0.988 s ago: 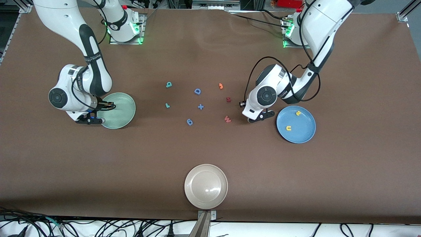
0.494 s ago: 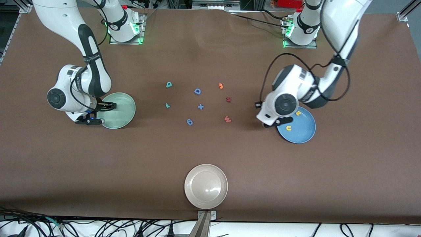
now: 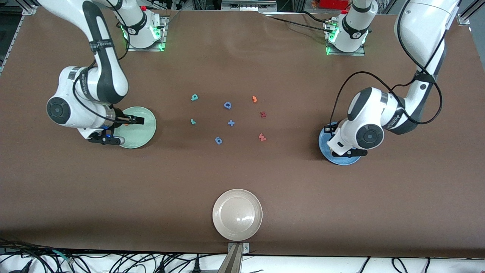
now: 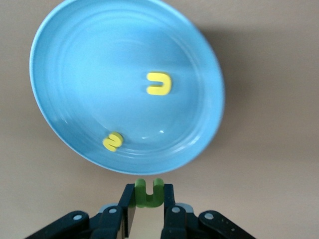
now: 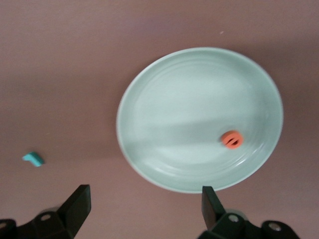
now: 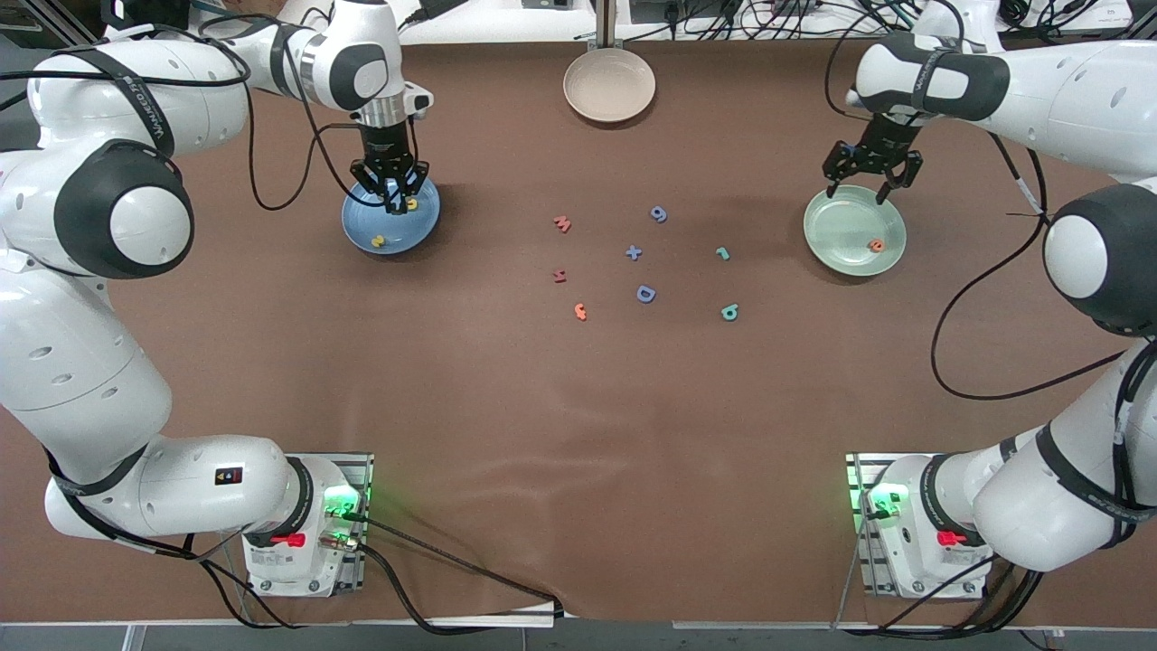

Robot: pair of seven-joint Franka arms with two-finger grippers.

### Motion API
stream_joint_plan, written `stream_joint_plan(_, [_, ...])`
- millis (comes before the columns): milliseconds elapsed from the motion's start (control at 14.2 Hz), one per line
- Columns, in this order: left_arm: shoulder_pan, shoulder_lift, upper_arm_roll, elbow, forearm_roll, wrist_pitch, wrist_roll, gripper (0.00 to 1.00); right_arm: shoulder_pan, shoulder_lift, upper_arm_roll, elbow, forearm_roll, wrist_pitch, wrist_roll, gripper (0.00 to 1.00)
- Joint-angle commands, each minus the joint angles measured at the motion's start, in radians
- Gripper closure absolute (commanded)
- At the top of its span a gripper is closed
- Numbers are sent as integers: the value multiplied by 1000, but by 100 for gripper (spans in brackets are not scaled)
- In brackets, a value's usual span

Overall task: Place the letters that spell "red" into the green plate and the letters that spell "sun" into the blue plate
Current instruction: 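Release the e onto the green plate while the left gripper drops letter in blue plate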

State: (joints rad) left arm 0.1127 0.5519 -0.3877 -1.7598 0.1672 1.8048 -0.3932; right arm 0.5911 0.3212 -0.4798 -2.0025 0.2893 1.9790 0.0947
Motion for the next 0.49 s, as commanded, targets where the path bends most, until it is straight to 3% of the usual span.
stream_joint_plan(0, [65,46,-13,-6,31,27,86,82,58,-30,35,-5,13,-25,167,2])
stream_joint_plan(71, [68,54,-13,-6,31,30,106,77,64,-33,73,-4,13,-14,239,2])
stream_joint_plan(141, [65,57,-13,-6,29,30,106,52,64,-31,114,4,13,-3,306,2])
stream_joint_plan(212, [62,60,-13,-4,29,30,106,43,65,-30,150,5,13,20,368,2])
stream_joint_plan(282, [65,60,-13,-3,28,30,106,9,65,-25,182,4,13,39,420,2])
stream_joint_plan(353, [67,59,-13,0,28,30,108,0,65,-21,211,2,13,43,456,2])
stream_joint_plan(423, [65,59,-13,2,28,30,106,0,65,-11,231,-8,14,47,467,2])
